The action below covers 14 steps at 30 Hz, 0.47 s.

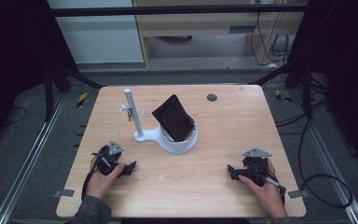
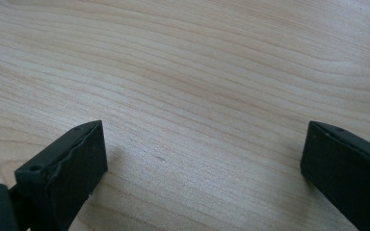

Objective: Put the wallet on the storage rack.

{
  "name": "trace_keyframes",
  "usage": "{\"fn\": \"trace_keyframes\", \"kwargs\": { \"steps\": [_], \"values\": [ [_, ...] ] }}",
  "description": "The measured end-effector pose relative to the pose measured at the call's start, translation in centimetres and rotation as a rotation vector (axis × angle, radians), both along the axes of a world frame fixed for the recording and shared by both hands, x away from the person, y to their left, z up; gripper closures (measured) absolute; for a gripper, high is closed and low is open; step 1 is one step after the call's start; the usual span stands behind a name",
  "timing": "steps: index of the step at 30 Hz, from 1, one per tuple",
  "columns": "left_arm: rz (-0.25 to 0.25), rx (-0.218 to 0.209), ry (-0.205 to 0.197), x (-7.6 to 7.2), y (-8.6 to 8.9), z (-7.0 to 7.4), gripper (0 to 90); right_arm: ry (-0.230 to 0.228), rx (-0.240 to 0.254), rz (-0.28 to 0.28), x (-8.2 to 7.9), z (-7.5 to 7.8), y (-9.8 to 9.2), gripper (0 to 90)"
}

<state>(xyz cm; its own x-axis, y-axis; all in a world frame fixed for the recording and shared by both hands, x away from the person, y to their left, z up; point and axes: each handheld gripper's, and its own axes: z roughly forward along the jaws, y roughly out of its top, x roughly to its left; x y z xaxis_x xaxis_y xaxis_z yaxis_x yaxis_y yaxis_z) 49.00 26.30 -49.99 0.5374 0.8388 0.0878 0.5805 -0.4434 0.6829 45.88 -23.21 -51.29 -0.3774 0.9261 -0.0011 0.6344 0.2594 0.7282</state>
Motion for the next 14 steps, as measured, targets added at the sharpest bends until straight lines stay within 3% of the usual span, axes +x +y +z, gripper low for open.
{"fn": "trace_keyframes", "kwargs": {
  "steps": [5,14],
  "values": [
    [0.011,-0.072,0.008,0.68,0.91,-0.77,2.2,-0.001,-0.003,-0.003,0.0,0.0,0.03,2.5],
    [0.016,-0.077,0.006,0.54,1.14,-0.85,0.0,0.011,0.003,-0.017,0.4,0.03,0.23,0.7]
  ]
}}
